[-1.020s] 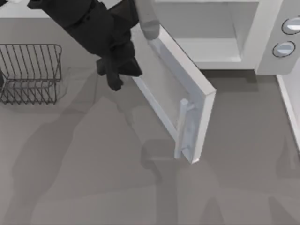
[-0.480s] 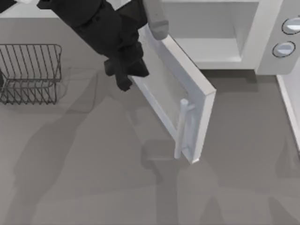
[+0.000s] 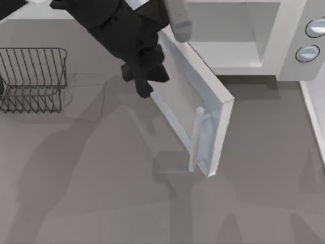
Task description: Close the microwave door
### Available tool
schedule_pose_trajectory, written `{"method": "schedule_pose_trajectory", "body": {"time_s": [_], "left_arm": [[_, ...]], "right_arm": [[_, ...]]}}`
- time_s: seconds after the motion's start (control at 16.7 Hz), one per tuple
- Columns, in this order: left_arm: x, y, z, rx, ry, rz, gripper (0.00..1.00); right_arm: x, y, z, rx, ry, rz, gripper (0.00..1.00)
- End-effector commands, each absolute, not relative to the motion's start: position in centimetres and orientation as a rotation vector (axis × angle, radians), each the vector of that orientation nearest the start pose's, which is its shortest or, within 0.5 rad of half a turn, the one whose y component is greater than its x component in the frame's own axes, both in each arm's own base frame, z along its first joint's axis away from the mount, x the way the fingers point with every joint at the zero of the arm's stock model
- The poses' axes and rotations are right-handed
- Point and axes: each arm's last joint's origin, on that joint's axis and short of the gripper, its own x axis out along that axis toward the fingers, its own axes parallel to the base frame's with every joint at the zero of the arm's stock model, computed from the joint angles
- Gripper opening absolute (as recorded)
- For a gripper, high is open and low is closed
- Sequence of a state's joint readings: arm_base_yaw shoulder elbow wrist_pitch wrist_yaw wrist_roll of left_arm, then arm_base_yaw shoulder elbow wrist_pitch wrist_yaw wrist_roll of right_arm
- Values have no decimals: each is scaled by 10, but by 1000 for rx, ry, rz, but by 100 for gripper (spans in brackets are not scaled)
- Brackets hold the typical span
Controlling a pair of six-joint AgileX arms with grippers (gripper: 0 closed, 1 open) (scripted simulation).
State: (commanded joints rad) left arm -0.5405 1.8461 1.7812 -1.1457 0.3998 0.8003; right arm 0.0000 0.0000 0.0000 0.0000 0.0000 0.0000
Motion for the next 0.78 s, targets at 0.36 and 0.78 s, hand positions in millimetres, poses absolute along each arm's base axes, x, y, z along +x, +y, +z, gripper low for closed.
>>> {"method": "schedule_pose_trajectory", "body": {"time_s": [0.36, 0.78], "left_arm": [[322, -216, 308, 724, 857, -1268, 0], [322, -226, 307, 721, 865, -1267, 0]], "right_arm": [[106, -1, 160, 0, 0, 0, 100], [106, -1, 160, 0, 0, 0, 100]]}}
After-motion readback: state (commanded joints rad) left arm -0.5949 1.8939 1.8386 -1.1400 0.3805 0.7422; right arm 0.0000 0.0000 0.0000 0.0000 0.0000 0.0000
